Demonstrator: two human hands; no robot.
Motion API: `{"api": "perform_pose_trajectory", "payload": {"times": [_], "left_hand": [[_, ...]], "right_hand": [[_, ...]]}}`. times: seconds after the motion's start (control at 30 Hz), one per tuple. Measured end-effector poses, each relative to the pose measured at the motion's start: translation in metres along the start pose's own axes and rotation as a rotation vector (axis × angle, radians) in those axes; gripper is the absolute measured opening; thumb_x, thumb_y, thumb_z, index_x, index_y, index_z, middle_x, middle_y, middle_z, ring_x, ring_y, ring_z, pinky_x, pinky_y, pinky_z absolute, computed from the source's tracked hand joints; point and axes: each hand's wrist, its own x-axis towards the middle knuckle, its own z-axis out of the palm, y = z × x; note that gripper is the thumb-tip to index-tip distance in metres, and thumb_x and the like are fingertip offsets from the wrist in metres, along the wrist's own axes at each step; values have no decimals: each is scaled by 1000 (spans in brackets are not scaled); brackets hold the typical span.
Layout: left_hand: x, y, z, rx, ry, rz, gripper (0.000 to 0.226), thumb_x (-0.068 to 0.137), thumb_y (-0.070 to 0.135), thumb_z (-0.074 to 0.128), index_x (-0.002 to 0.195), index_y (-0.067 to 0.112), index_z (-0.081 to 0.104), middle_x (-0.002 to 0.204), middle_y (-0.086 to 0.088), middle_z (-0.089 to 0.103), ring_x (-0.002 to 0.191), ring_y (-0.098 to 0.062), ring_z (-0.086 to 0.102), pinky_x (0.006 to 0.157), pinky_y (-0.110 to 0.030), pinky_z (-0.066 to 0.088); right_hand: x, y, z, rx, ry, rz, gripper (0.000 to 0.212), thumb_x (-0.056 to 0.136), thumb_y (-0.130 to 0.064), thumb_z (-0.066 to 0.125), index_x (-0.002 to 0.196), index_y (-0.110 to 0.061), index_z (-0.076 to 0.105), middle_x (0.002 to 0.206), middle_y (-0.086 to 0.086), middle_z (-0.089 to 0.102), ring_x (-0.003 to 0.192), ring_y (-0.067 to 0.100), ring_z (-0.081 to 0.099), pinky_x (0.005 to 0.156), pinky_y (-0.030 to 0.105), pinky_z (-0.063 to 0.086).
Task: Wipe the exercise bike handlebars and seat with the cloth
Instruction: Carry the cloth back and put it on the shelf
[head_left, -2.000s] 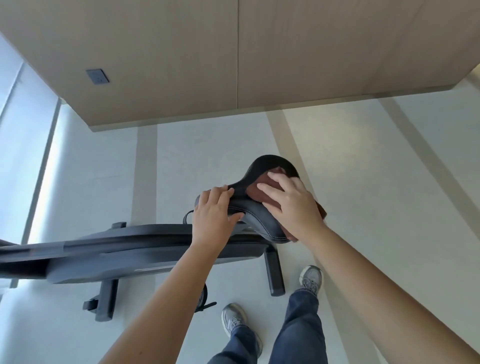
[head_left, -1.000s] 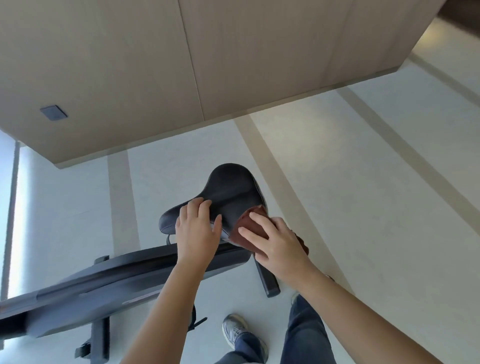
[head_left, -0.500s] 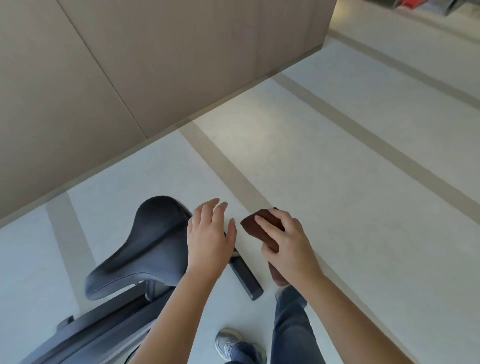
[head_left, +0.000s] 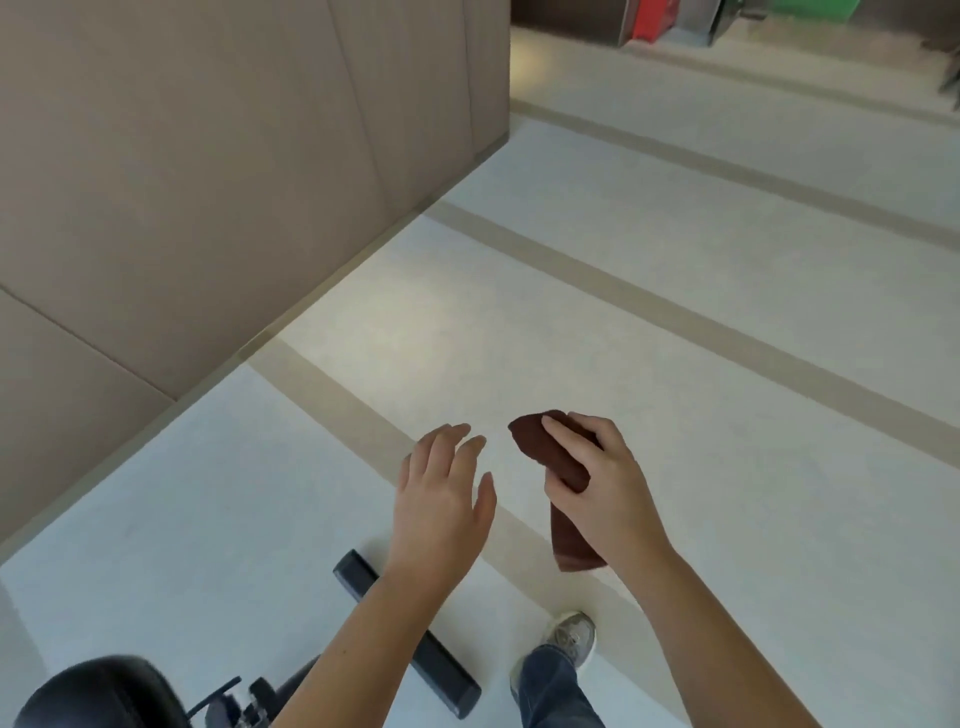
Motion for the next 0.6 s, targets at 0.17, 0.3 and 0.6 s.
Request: {"api": "perform_pose_trajectory", "payload": {"times": [0.17, 0.3, 0.6], "left_hand": [[83, 69, 34, -49, 0, 198, 33, 70, 3, 73, 102, 0, 65, 109, -16, 64, 103, -35, 59, 85, -45, 46], [134, 124, 54, -82, 6, 344, 32, 71, 4, 72, 102, 0, 64, 110, -17, 64, 104, -35, 58, 86, -45, 47], [240, 196, 80, -121, 47, 532, 40, 75, 12, 71, 112, 1, 62, 117, -18, 62, 110, -37, 56, 90, -50, 45]], "right_hand": [[49, 42, -74, 62, 124, 97, 47, 80, -10, 64, 124, -26, 56, 125, -5, 48, 114, 10, 48, 95, 18, 35], [74, 64, -129, 107, 245, 161, 45, 82, -15, 65, 123, -29, 55, 121, -10, 48, 109, 1, 47, 89, 3, 32], [135, 93, -208, 91, 484, 219, 45, 81, -14, 66, 122, -29, 57, 117, -15, 49, 101, -12, 42, 85, -5, 29]]}}
